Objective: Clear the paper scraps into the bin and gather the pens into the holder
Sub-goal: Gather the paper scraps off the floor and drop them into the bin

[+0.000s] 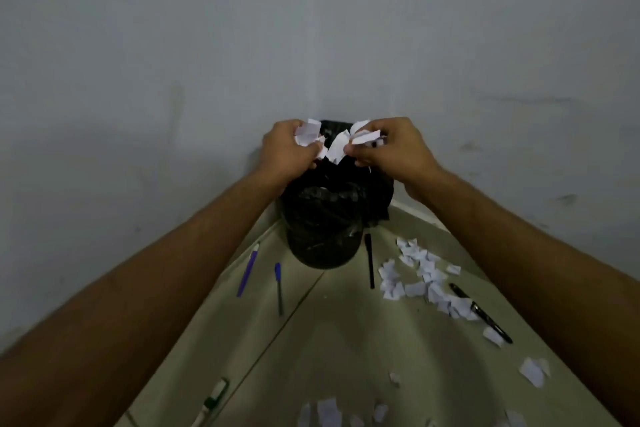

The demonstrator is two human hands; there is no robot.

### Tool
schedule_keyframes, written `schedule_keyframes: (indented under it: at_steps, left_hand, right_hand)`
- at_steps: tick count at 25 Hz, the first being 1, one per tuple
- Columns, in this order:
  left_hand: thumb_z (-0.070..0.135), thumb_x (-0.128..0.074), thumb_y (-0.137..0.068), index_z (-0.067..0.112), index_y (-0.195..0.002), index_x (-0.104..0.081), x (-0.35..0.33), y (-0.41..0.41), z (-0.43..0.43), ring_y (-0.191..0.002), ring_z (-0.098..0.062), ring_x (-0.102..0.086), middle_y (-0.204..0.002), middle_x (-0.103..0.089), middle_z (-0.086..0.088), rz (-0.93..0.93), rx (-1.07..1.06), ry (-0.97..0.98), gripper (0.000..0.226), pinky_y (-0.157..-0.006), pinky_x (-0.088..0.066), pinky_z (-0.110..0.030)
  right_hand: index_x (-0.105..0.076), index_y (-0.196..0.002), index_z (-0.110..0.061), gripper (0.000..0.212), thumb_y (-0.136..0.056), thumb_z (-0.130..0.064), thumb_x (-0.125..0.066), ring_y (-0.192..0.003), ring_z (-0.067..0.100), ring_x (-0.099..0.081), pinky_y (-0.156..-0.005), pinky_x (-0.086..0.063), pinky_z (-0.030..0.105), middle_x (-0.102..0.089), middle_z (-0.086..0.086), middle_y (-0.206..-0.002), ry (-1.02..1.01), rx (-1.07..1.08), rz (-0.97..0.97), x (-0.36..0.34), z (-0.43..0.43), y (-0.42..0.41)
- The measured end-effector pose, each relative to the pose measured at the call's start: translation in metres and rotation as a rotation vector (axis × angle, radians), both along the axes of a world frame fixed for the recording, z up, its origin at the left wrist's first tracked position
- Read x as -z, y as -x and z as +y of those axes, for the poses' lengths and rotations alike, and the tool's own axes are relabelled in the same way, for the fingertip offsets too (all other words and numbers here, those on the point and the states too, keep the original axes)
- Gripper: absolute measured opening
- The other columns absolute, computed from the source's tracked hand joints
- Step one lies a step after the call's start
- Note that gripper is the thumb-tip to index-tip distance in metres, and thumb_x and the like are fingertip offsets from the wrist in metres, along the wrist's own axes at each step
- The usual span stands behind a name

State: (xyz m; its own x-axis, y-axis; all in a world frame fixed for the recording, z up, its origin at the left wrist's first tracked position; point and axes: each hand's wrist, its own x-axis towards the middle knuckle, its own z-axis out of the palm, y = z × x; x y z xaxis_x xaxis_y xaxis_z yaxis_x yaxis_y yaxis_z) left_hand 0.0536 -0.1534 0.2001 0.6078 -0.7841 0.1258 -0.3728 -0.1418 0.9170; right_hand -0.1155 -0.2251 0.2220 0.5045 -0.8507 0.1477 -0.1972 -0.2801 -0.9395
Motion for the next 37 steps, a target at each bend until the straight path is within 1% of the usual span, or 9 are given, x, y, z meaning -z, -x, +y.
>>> schedule_keyframes:
  at_steps: [4,7,13,17,21,23,27,32,37]
  left_hand:
    - [0.016,-0.064,-0.082,0.005,-0.094,-0.069,0.012,-0.014,-0.034,-0.078,-0.028,-0.072,-0.095,-0.073,-0.015,-0.077,0.061,-0.272,0.017,-0.071,-0.062,-0.041]
    - [0.006,-0.051,-0.088,0.004,-0.112,-0.062,0.008,-0.019,-0.04,-0.078,-0.032,-0.07,-0.1,-0.069,-0.022,-0.046,0.134,-0.399,0.027,-0.071,-0.061,-0.043]
    - [0.002,-0.044,-0.084,0.006,-0.117,-0.062,-0.006,-0.02,-0.031,-0.091,-0.03,-0.066,-0.11,-0.063,-0.015,-0.118,0.151,-0.435,0.038,-0.071,-0.062,-0.043]
    - [0.012,-0.056,-0.082,0.014,-0.116,-0.065,-0.007,-0.015,-0.007,-0.092,-0.02,-0.066,-0.108,-0.065,-0.005,-0.245,0.021,-0.161,0.035,-0.086,-0.057,-0.036]
    - [0.016,-0.065,-0.083,0.017,-0.104,-0.066,0.025,0.022,0.063,-0.07,-0.006,-0.061,-0.102,-0.062,-0.001,-0.412,-0.039,0.2,0.021,-0.074,-0.05,-0.014]
    - [0.02,-0.069,-0.081,0.018,-0.103,-0.066,0.057,0.042,0.103,-0.068,-0.009,-0.06,-0.098,-0.061,0.0,-0.444,0.087,0.09,0.022,-0.069,-0.044,-0.008]
    - [0.041,-0.075,-0.075,0.027,-0.12,-0.058,0.144,0.082,0.179,-0.09,-0.016,-0.064,-0.118,-0.055,0.0,-0.479,0.416,-0.505,0.05,-0.078,-0.05,-0.025]
    - [0.062,-0.082,-0.054,0.026,-0.131,-0.046,0.215,0.104,0.221,-0.099,-0.018,-0.056,-0.12,-0.045,-0.002,-0.496,0.633,-0.833,0.092,-0.075,-0.044,-0.026]
    - [0.028,-0.076,-0.076,0.016,-0.12,-0.057,0.242,0.127,0.218,-0.098,-0.026,-0.058,-0.114,-0.047,-0.007,-0.4,0.591,-0.677,0.05,-0.074,-0.04,-0.024]
  right_hand:
    - [-0.077,-0.096,-0.007,0.027,-0.071,-0.015,-0.084,-0.065,0.016,-0.067,-0.065,-0.057,0.025,-0.075,0.013,-0.088,0.304,-0.046,0.481,0.012,-0.04,-0.041]
    - [-0.074,-0.111,-0.014,0.037,-0.075,-0.016,-0.082,-0.072,0.016,-0.068,-0.061,-0.056,0.022,-0.073,0.009,-0.105,0.203,-0.172,0.66,0.015,-0.048,-0.057]
    - [-0.054,-0.136,-0.012,0.057,-0.086,0.015,-0.051,-0.098,0.033,-0.068,-0.079,-0.062,0.045,-0.059,0.013,-0.12,-0.181,-0.326,0.521,0.0,-0.029,-0.057]
    - [-0.065,-0.121,-0.005,0.04,-0.083,0.008,-0.063,-0.084,0.027,-0.073,-0.07,-0.063,0.039,-0.068,0.013,-0.106,-0.016,-0.127,0.309,-0.003,-0.011,-0.041]
    - [-0.074,-0.097,-0.018,0.018,-0.081,-0.011,-0.071,-0.075,0.011,-0.071,-0.068,-0.061,0.029,-0.074,0.0,-0.079,0.179,0.014,0.216,0.021,0.029,0.012]
    - [-0.074,-0.095,-0.02,0.017,-0.079,-0.018,-0.075,-0.071,0.009,-0.069,-0.069,-0.056,0.026,-0.074,-0.004,-0.078,0.174,-0.003,0.337,0.044,0.051,0.048]
    - [-0.07,-0.11,-0.023,0.037,-0.076,-0.031,-0.081,-0.067,-0.003,-0.057,-0.063,-0.043,0.02,-0.07,-0.002,-0.105,0.118,-0.272,0.889,0.128,0.1,0.13]
    - [-0.05,-0.131,-0.026,0.075,-0.067,-0.045,-0.084,-0.105,0.023,-0.057,-0.083,-0.047,0.032,-0.051,0.005,-0.126,-0.021,-0.294,1.272,0.214,0.14,0.198]
    - [-0.061,-0.116,-0.02,0.042,-0.078,-0.028,-0.078,-0.097,0.021,-0.06,-0.077,-0.048,0.028,-0.059,0.006,-0.112,-0.024,-0.23,1.041,0.256,0.161,0.195]
